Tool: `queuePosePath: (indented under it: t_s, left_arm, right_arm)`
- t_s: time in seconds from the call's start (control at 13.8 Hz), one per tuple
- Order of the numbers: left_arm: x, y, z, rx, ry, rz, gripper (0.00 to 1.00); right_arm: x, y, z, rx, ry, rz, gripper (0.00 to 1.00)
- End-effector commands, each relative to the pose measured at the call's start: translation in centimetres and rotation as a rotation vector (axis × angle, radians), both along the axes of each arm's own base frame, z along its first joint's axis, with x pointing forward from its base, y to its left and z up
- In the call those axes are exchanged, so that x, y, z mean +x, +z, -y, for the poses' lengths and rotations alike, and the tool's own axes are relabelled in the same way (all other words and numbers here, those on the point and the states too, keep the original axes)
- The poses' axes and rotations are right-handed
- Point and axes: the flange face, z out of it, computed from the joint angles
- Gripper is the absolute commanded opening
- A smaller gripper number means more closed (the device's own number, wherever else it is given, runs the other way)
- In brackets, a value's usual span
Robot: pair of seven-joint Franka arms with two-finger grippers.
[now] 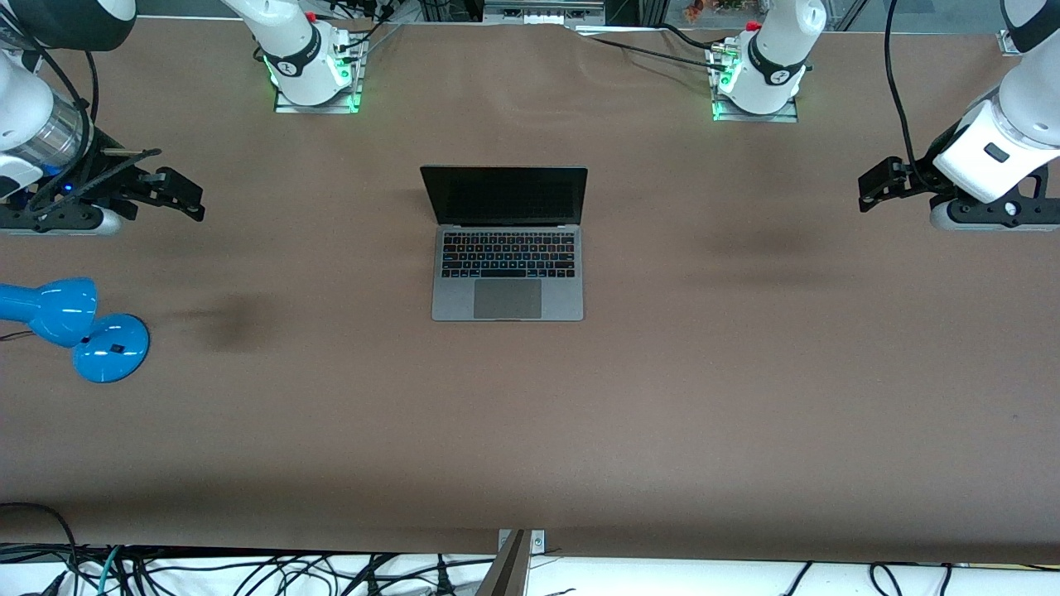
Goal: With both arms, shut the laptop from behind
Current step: 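Raise both grippers from rest and start moving toward the laptop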
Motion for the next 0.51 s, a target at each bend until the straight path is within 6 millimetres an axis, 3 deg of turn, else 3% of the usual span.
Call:
queuePosePath:
  t_s: [0.0,0.44]
  left_arm:
    - [-0.07,0.23,0.13,-0.002,0.001,-0.003,1.0]
    - [-0.01,-0.01,0.12,0.0,-0.001,-0.008,1.0]
  right_arm:
    - [-0.52,0.97,-0.1,-0.001,0.004,0.019,1.0]
    - [-0.6,0.49,-0.13,-0.006,0.055,0.001,1.0]
